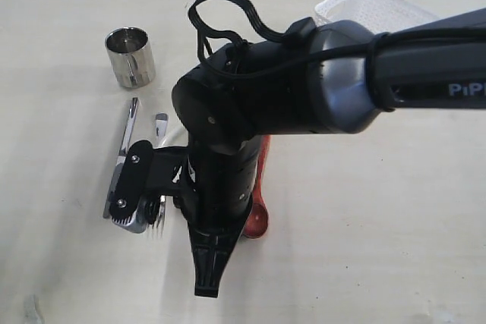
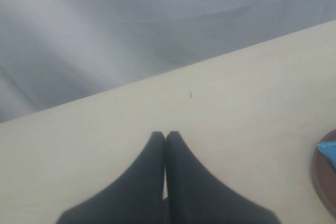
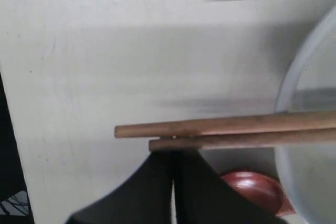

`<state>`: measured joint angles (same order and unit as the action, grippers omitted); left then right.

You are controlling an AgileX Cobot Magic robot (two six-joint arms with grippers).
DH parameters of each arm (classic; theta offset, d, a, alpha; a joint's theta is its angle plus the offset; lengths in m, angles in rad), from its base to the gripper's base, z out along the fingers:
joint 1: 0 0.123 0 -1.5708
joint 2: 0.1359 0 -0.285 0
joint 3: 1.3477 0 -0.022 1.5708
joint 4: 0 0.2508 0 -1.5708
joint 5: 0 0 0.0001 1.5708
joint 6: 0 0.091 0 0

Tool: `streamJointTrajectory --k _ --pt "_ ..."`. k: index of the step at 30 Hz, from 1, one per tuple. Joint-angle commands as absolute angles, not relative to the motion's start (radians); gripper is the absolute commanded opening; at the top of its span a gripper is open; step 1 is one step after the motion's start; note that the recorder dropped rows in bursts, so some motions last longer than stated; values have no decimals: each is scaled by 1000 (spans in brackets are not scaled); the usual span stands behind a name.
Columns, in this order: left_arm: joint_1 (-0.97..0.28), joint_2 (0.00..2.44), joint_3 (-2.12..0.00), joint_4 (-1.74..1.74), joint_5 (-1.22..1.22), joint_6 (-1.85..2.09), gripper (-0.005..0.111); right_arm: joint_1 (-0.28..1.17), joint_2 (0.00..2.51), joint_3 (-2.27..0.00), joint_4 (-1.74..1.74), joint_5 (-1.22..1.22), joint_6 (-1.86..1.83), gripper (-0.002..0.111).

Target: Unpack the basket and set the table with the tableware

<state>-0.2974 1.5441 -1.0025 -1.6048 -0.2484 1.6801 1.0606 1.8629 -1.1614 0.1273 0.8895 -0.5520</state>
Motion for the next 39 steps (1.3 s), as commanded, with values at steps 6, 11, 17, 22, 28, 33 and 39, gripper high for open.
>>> streamJointTrajectory --k 6,11,17,22,28,33,39 --pt "-301 1540 -995 -1609 -245 1683 0 1063 1860 -1162 185 873 -558 0" --pt "-301 1540 -995 -1609 -245 1683 0 1063 1860 -1162 195 872 -544 0" --pt "-301 1540 -995 -1609 -245 1683 0 1063 1850 -1162 225 930 -535 0" --pt "-301 1540 -995 -1609 -245 1683 0 1063 1825 -1162 300 953 -545 0" --pt "-301 1540 -995 -1609 -245 1683 0 1063 1823 -1162 424 951 -633 0" --pt "-301 1540 -995 -1609 -247 1686 0 1063 1829 -1162 417 943 -655 0" --pt "-301 1540 -995 -1609 -247 1686 0 1063 1872 -1162 381 914 -658 0"
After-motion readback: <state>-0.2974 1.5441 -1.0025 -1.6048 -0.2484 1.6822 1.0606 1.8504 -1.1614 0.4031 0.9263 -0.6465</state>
